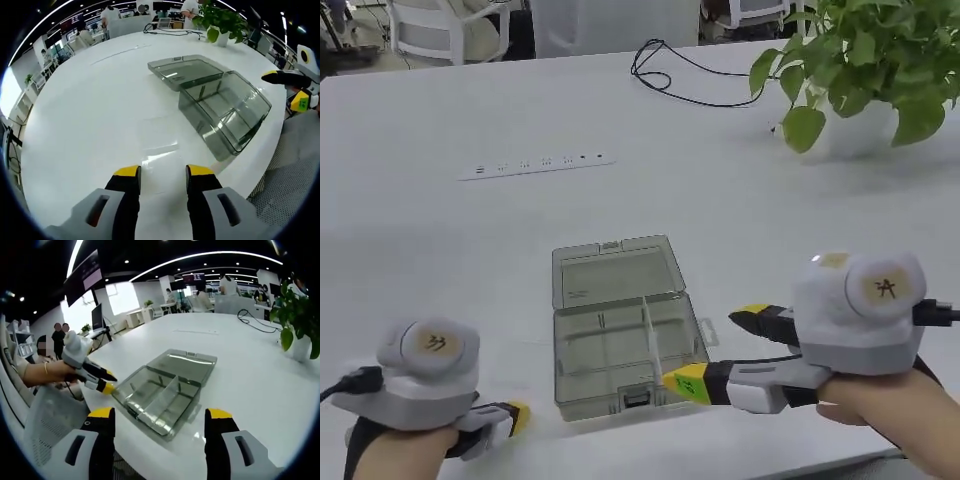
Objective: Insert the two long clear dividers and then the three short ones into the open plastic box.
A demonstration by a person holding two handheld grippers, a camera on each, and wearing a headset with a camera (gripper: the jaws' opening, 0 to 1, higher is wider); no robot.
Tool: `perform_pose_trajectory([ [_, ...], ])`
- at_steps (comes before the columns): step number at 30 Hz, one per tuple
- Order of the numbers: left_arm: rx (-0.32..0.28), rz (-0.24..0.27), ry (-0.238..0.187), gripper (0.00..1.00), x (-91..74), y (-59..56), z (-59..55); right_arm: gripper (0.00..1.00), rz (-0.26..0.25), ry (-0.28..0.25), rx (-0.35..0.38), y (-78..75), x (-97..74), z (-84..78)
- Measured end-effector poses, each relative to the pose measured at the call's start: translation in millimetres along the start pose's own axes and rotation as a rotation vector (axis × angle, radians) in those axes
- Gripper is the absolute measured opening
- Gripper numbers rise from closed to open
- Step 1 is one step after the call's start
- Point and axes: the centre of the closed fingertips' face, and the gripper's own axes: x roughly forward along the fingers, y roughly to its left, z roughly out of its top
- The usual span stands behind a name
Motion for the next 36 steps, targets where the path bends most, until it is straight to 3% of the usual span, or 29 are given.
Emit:
perform_pose_trajectory([
  [11,-0.02,0.008,0.062,0.33,1.2,0.4,-0.3,0.73,-0.02,0.012,-0.003,-2.3,0.7,1.2],
  [16,-0.052,0.01,0.063,0.32,0.6,1.9,-0.2,0.73,-0.018,0.013,0.001,-0.3,1.6,1.8],
  [19,-0.088,-0.001,0.055,0.31,-0.3,4.2,-0.6,0.73,-0.018,0.017,0.003,0.5,2.0,1.2],
  [29,-0.116,-0.002,0.026,0.3,-6.8,3.0,-1.8,0.69,-0.012,-0.012,0.034,5.4,4.4,7.1],
  [33,-0.148,-0.028,-0.022,0.3,-15.6,-2.5,5.3,0.64,0.007,-0.03,0.055,12.2,7.0,12.1],
  [36,-0.164,-0.029,-0.055,0.3,-21.8,-3.1,10.9,0.63,0.028,-0.047,0.115,19.7,10.4,17.1],
])
